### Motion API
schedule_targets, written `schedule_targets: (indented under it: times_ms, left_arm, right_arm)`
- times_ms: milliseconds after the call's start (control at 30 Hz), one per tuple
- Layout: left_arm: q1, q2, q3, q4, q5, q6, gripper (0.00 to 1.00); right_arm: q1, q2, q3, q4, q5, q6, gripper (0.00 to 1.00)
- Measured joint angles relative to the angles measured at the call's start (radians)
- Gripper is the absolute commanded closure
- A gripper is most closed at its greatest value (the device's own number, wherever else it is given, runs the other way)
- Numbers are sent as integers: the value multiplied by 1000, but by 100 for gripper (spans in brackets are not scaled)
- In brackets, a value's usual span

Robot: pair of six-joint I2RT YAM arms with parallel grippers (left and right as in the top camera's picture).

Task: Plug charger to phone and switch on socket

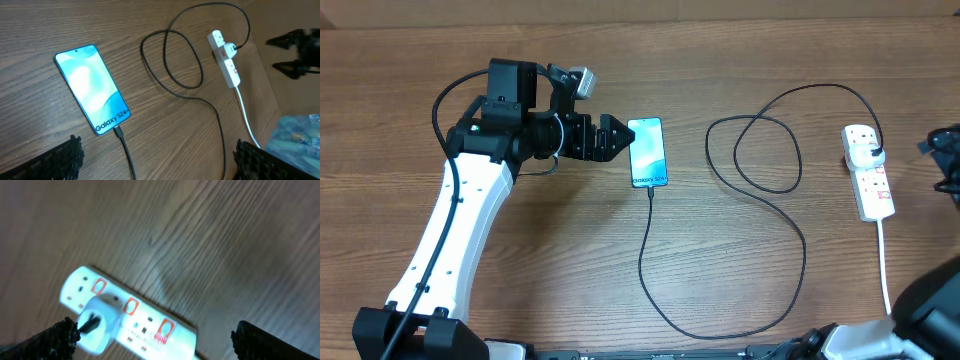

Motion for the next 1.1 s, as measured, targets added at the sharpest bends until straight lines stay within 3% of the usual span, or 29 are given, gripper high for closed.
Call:
schedule_targets:
  times_ms: [533, 1100]
  left_arm:
    - [0, 0, 0, 14, 16, -1, 0]
    - [0, 0, 0, 21, 17, -1, 0]
  right_arm:
    - [13, 240, 0, 41, 0, 11, 0]
    - [113, 253, 0, -3, 95, 11, 0]
